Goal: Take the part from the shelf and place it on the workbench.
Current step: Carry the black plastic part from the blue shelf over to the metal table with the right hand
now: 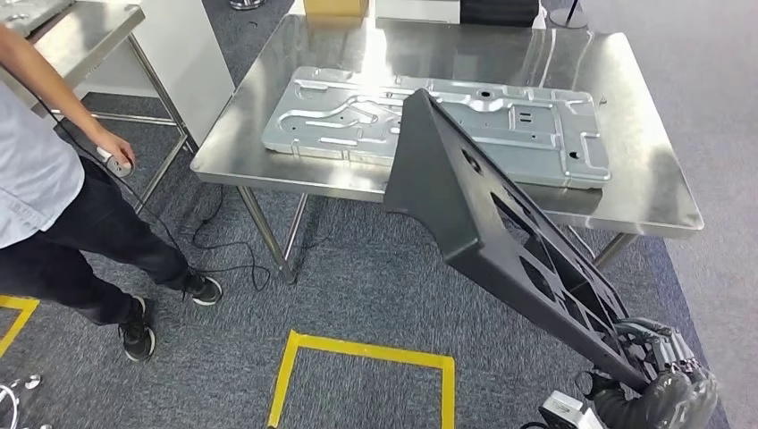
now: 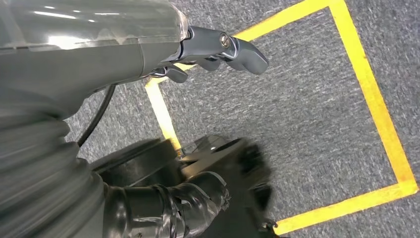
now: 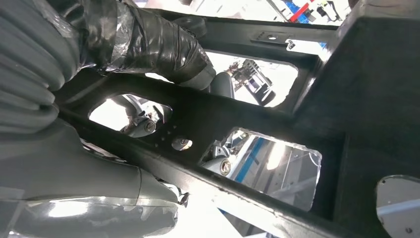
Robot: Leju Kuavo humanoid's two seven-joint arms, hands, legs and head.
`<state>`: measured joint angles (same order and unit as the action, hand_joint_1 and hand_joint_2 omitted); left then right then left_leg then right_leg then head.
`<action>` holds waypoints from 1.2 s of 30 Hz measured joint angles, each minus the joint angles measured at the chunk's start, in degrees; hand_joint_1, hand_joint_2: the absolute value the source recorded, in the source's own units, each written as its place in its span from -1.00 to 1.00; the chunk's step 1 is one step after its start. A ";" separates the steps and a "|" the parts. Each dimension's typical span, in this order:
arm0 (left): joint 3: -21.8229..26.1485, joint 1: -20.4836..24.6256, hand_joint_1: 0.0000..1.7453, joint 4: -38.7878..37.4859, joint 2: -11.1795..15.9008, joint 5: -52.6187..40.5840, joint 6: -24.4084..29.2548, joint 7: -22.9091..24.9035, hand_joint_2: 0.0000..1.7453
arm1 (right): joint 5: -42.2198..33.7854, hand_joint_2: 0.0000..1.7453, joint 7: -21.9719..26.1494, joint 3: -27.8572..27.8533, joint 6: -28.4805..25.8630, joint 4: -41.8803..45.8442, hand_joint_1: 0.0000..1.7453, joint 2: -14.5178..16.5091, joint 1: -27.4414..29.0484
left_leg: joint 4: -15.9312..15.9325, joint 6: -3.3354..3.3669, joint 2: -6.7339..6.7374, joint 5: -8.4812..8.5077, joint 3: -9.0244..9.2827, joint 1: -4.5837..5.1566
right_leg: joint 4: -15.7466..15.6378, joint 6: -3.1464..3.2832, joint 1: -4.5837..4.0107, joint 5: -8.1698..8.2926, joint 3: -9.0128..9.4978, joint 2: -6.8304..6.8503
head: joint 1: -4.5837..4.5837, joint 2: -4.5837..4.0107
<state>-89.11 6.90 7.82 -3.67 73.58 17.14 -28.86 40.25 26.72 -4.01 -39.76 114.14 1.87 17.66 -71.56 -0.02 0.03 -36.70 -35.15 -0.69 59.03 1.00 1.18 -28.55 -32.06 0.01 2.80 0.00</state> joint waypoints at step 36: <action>0.00 -0.09 -1.00 0.00 0.02 -2.07 -0.07 0.44 1.00 | -1.16 1.00 -2.62 -1.61 0.01 -0.34 1.00 -4.74 -3.21 | 5.55 0.98 -0.19 9.96 -2.33 0.38 | 0.43 -0.23 -0.41 -2.28 2.46 -0.34 | 0.04 0.00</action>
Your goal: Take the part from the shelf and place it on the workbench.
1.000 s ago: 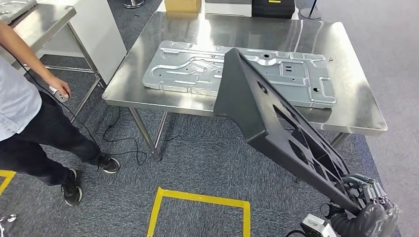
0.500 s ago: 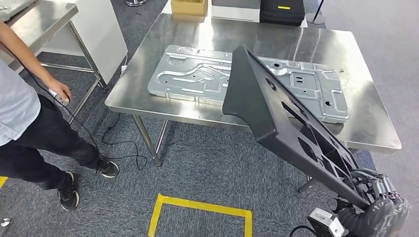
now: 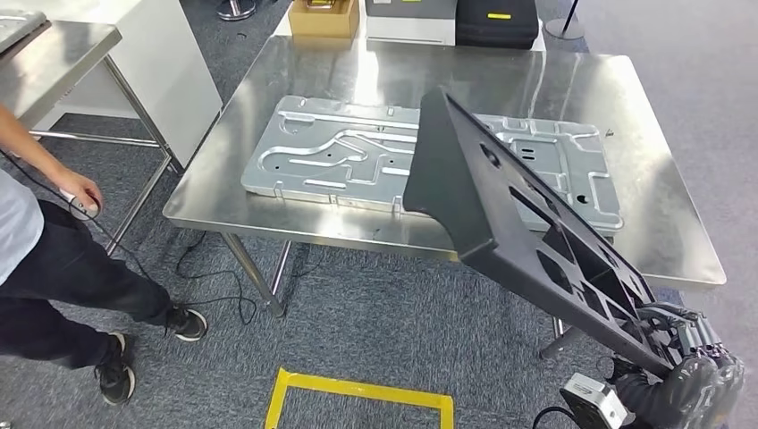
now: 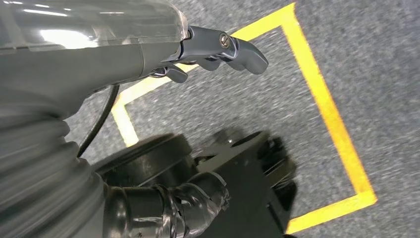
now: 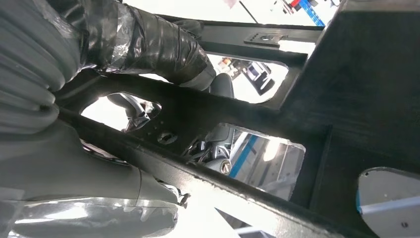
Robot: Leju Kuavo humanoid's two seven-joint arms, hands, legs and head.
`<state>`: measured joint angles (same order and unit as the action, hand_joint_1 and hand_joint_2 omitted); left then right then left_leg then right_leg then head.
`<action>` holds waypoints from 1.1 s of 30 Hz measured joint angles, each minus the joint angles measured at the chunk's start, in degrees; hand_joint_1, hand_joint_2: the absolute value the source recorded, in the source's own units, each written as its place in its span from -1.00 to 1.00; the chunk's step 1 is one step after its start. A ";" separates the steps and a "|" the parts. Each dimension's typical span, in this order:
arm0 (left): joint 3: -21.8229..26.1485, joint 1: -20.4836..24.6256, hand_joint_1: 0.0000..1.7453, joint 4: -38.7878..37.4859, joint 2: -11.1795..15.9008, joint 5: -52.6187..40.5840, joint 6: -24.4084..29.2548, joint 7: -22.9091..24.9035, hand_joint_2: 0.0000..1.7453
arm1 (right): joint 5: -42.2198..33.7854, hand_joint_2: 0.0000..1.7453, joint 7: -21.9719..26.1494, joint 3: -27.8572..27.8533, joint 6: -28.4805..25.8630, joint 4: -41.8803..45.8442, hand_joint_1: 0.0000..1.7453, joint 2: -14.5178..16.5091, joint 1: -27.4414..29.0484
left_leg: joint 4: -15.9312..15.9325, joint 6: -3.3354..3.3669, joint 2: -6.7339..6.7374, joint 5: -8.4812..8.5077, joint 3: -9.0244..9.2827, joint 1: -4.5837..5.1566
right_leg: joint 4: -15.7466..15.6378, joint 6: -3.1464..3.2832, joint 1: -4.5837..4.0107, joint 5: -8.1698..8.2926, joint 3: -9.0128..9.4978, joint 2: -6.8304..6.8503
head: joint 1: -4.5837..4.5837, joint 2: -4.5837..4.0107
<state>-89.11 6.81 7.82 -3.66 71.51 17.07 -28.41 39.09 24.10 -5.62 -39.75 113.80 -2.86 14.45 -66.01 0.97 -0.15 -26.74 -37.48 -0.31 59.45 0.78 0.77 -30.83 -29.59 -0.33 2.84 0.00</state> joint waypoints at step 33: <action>0.00 0.15 -1.00 0.00 0.04 -1.37 -0.17 0.67 1.00 | -0.96 1.00 -2.36 -0.22 0.63 -1.67 1.00 -3.14 -3.74 | 1.04 0.24 -0.08 1.45 -0.06 0.34 | 0.02 -0.06 -0.01 -0.55 0.47 0.04 | 0.15 0.00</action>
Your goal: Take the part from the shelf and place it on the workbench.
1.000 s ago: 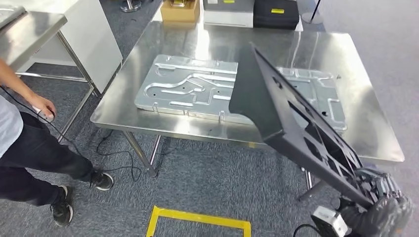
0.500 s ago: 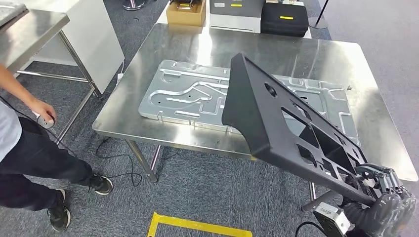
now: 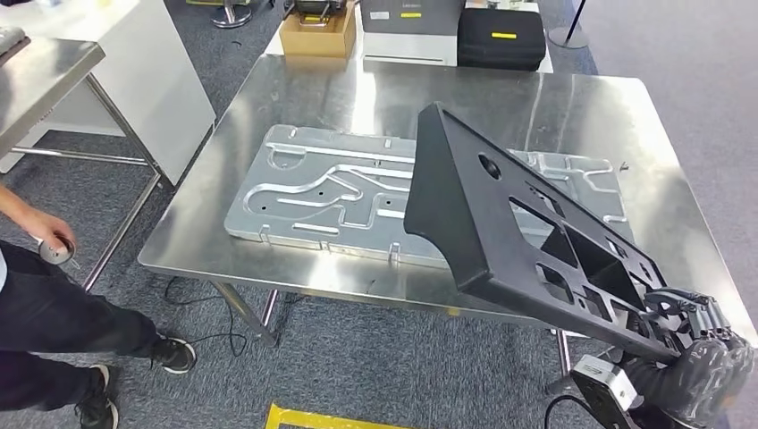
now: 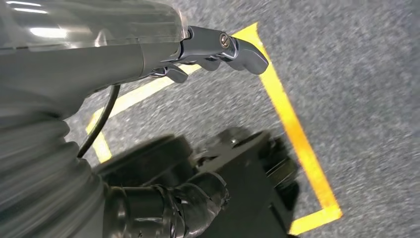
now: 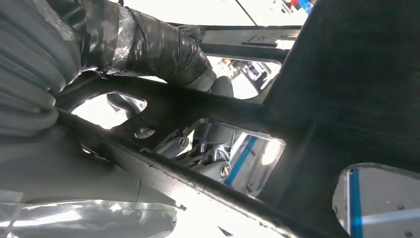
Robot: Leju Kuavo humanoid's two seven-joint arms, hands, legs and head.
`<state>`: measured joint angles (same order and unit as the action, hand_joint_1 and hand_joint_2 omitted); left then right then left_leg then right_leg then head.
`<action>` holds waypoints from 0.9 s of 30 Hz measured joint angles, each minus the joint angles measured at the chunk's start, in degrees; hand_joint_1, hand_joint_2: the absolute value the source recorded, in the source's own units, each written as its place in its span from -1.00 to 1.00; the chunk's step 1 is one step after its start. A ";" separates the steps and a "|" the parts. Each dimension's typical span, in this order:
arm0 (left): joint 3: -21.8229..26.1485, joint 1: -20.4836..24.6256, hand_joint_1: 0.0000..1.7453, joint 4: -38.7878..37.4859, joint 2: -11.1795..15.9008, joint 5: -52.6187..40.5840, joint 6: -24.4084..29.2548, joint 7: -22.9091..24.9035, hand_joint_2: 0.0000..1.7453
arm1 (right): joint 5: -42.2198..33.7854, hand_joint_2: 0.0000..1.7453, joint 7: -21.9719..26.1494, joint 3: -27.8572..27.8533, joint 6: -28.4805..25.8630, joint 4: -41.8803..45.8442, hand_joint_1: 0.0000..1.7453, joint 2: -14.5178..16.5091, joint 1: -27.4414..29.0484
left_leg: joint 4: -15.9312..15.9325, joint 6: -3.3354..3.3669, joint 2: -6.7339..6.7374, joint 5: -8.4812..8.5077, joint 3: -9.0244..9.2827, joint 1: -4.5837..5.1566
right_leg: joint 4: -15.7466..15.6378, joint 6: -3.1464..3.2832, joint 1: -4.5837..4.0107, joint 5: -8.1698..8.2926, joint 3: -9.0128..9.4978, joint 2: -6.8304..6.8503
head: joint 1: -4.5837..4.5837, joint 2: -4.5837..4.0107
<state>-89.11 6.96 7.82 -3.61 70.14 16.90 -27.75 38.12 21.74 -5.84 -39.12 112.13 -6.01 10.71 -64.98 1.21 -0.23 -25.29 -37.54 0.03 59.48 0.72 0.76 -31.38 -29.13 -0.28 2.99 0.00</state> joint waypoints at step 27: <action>0.00 0.41 -1.00 0.00 0.11 -0.29 0.22 -0.56 1.00 | 0.48 1.00 -0.73 0.02 0.51 -1.93 1.00 -0.91 -1.71 | -10.06 -1.32 -0.11 -10.56 -1.26 -0.43 | 0.39 0.10 0.53 4.32 -5.28 0.28 | -0.23 0.00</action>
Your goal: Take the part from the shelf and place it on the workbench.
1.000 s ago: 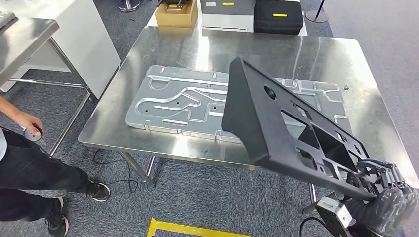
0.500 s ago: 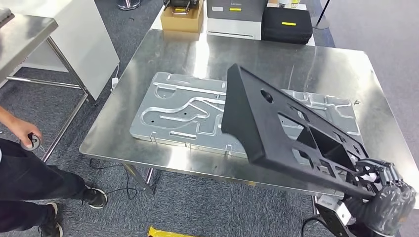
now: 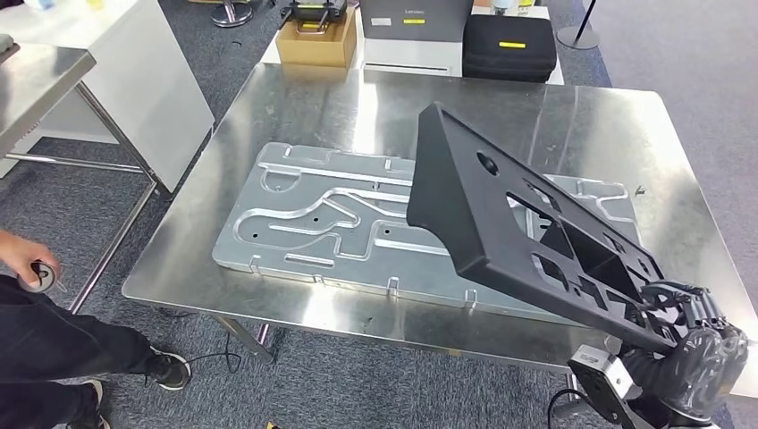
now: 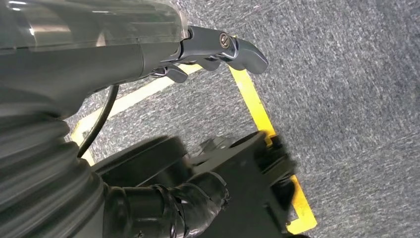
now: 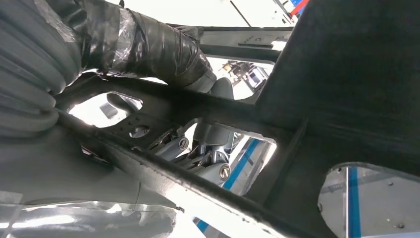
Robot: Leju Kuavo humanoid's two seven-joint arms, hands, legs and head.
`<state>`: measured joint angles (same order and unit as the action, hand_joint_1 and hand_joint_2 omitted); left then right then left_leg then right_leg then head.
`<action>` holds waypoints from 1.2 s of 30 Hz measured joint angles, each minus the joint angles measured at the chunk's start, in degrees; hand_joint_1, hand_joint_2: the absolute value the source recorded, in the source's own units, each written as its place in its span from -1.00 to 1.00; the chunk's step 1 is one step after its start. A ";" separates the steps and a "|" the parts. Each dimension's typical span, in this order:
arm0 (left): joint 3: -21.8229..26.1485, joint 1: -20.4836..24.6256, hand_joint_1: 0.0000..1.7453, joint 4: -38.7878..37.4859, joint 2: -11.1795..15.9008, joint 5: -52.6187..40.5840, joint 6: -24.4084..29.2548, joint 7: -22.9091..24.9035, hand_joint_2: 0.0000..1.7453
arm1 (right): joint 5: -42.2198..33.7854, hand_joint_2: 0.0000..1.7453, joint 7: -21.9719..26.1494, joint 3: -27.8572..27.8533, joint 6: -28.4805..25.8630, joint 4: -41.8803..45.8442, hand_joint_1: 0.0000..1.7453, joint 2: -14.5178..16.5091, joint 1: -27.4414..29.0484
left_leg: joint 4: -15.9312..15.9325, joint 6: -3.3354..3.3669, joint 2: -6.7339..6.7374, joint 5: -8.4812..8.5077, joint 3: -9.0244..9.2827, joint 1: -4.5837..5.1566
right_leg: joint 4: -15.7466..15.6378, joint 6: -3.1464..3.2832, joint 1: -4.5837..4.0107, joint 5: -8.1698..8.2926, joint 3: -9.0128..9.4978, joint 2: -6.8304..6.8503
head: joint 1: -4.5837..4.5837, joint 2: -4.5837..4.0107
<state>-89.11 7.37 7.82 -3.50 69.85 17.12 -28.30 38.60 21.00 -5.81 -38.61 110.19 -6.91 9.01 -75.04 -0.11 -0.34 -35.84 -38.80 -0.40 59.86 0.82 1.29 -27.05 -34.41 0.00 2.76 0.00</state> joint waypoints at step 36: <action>0.00 0.64 -1.00 0.00 0.04 -2.25 -0.50 0.96 0.00 | 2.34 1.00 -1.27 0.99 2.03 -1.55 0.89 -0.66 -5.18 | 15.67 0.72 0.04 8.70 5.67 -0.08 | -0.63 -1.54 -0.07 -0.25 1.32 -0.17 | -0.08 0.00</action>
<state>-89.11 8.02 7.82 -3.45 67.60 16.62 -27.35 40.94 19.73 -4.82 -36.58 108.65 -7.57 3.83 -59.38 0.61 -0.30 -27.14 -33.13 -0.48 59.24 -0.73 1.22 -27.30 -33.09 -0.18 2.68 0.00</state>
